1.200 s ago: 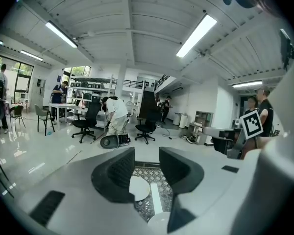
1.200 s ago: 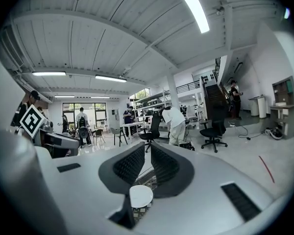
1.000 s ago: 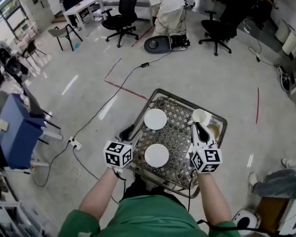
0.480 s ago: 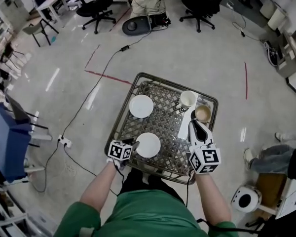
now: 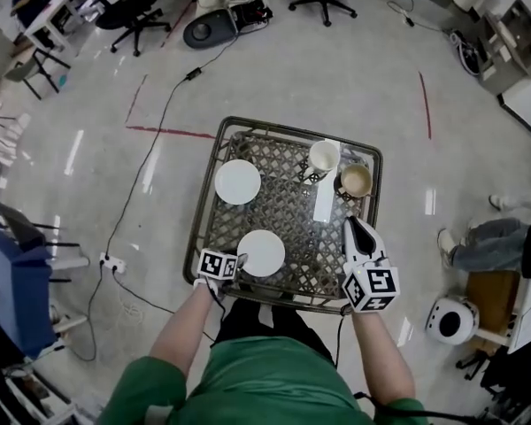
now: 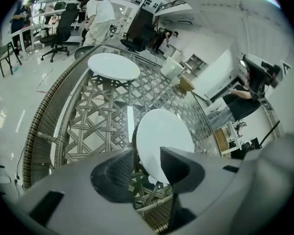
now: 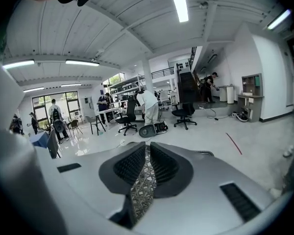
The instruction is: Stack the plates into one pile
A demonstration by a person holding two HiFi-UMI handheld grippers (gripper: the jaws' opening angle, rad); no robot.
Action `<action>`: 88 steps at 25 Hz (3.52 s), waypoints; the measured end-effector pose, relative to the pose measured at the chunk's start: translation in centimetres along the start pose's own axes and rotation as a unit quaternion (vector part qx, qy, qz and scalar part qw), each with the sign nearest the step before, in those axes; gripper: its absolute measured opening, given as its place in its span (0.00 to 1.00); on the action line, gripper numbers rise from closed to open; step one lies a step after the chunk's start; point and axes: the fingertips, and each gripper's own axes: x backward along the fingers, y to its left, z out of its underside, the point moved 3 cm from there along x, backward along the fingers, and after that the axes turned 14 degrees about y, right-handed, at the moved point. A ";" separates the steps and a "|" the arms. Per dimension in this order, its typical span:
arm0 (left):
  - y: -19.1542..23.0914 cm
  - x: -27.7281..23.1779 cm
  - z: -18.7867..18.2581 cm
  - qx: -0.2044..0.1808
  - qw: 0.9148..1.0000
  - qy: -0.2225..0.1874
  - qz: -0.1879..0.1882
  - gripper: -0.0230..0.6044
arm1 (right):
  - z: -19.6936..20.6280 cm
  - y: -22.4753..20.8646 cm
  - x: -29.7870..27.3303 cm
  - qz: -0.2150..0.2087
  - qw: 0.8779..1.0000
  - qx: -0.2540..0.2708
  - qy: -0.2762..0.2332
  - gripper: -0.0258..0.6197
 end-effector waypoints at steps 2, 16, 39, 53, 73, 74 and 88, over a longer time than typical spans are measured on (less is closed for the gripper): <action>0.2 0.0 0.0 0.009 1.000 -0.004 0.008 0.32 | 0.4 0.3 -0.2 0.001 1.000 -0.007 0.003 0.12; 0.4 0.0 0.1 0.027 0.999 -0.030 0.018 0.17 | 1.9 2.6 -1.5 0.003 1.000 -0.017 0.026 0.11; 2.0 12.8 -8.8 -0.050 0.983 -0.168 0.055 0.08 | -0.7 4.7 -2.2 0.024 0.999 -0.041 0.003 0.10; 4.2 15.1 -17.9 -0.049 0.973 -0.208 0.082 0.08 | -0.8 3.7 -1.9 0.058 0.996 -0.072 0.002 0.10; 14.0 8.4 -22.3 0.043 0.986 -0.162 0.006 0.09 | 3.1 2.5 -3.4 0.090 0.991 -0.065 0.075 0.10; 14.1 8.2 -22.3 0.037 0.986 -0.160 -0.006 0.09 | 3.2 2.5 -3.5 0.090 0.991 -0.065 0.076 0.10; 13.3 12.1 -22.3 0.007 0.972 -0.209 -0.112 0.11 | 1.2 2.7 -4.7 0.065 0.995 -0.053 0.053 0.10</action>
